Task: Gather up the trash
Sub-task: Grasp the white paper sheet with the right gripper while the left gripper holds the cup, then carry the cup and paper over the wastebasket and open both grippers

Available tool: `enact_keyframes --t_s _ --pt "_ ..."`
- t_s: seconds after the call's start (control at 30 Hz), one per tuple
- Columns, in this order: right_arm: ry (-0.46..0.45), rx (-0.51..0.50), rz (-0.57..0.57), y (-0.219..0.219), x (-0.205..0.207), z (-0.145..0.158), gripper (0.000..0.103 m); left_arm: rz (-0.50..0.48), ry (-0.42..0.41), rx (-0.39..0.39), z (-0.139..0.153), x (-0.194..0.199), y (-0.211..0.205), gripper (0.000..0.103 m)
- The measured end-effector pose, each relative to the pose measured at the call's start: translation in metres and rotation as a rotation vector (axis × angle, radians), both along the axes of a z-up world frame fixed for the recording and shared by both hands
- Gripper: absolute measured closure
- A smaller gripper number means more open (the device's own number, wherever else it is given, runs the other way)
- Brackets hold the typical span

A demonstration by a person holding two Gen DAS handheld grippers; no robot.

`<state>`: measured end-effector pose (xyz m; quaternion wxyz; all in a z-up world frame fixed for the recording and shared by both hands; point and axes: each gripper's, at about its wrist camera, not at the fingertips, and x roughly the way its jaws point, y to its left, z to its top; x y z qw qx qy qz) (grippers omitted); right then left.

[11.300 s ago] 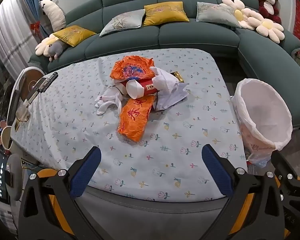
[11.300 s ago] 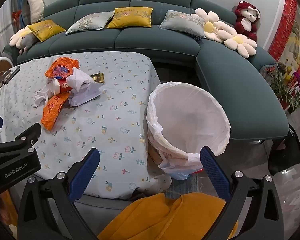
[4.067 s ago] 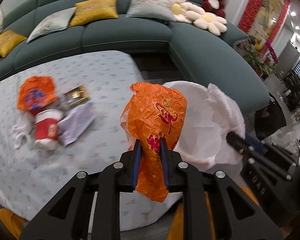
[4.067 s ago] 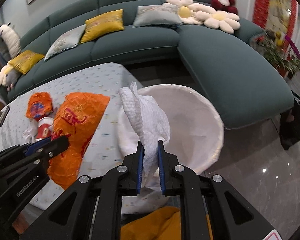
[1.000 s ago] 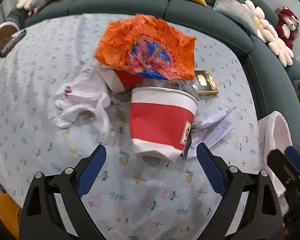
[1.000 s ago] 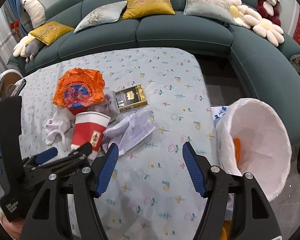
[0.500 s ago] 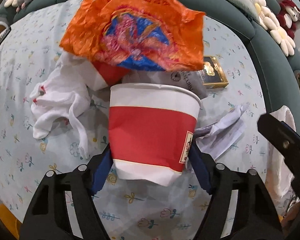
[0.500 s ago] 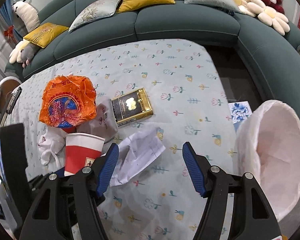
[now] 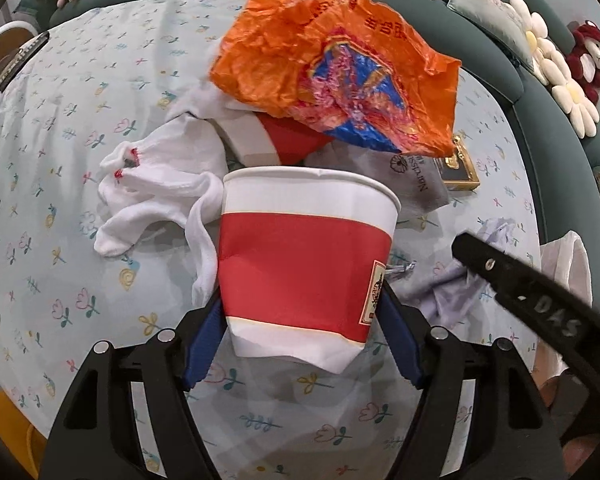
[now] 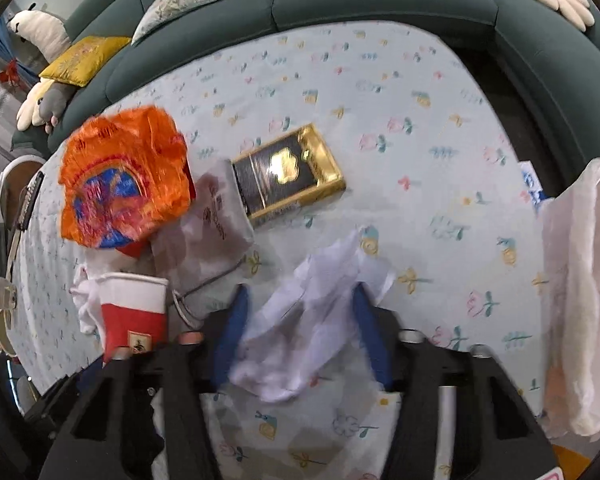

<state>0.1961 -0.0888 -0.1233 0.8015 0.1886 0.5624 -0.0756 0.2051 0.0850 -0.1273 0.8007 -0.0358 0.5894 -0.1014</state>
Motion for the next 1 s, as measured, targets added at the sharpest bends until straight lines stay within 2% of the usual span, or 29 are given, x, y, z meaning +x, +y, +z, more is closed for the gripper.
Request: enact_keyframes --t_s 0.03,0.1,0.47,0.77,1.0 --pt "0.005 -0.002 0.003 0.001 -0.002 -0.001 0.076 0.003 0.002 -0.001 0.000 0.000 0.002 0.034" --pt "0.002 -0.007 0.012 0.002 -0.007 0.001 0.081 0.008 -0.001 -0.003 0.004 -0.003 0.005 0.034" --pt "-0.099 -0.052 -0.031 -0.025 -0.062 0.054 0.082 -0.044 -0.056 -0.030 0.043 -0.038 -0.017 0.034" --pt "-0.180 -0.098 -0.139 -0.081 -0.128 0.102 0.082 -0.181 -0.138 -0.052 0.085 -0.082 -0.092 0.034" --pt "-0.209 -0.132 -0.228 -0.128 -0.174 0.118 0.081 -0.307 -0.181 -0.059 0.105 -0.116 -0.160 0.034"
